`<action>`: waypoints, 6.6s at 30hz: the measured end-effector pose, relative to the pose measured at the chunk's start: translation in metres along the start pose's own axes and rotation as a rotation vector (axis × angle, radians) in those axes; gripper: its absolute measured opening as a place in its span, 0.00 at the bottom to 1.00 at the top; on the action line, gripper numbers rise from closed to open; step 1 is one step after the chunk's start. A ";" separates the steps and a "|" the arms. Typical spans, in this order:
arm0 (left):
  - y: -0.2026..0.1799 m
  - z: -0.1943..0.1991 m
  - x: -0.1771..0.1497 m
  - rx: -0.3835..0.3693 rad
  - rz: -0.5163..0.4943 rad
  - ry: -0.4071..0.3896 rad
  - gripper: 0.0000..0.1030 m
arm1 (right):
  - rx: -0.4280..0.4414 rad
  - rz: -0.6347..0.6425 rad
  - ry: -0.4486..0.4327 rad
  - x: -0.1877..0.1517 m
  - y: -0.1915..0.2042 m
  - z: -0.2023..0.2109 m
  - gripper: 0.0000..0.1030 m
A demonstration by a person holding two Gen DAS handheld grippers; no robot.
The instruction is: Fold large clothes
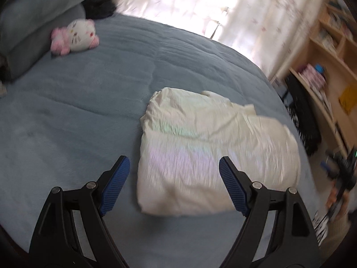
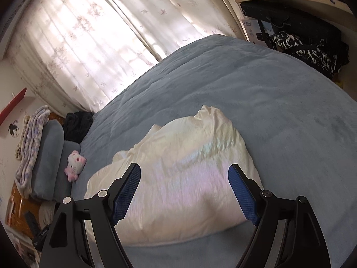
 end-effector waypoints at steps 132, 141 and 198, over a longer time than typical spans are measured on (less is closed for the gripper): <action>-0.101 -0.313 0.064 0.237 -0.121 -0.082 0.63 | -0.127 0.318 -0.022 0.015 0.146 -0.434 0.68; -0.086 -0.334 0.060 0.200 -0.095 -0.133 0.68 | -0.117 0.316 -0.083 0.012 0.136 -0.473 0.71; -0.081 -0.091 -0.074 0.047 -0.064 -0.053 0.77 | -0.064 0.330 -0.065 -0.094 0.084 -0.265 0.46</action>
Point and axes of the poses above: each gripper's, at about its wrist camera, not at the fingertips, and z roughly against the way its jaws point, y to its left, x to its top, the point moved 10 cm from there along -z, roughly the way its jaws point, and after that the axes turned 7 degrees about -x, right-handed, at the moved point
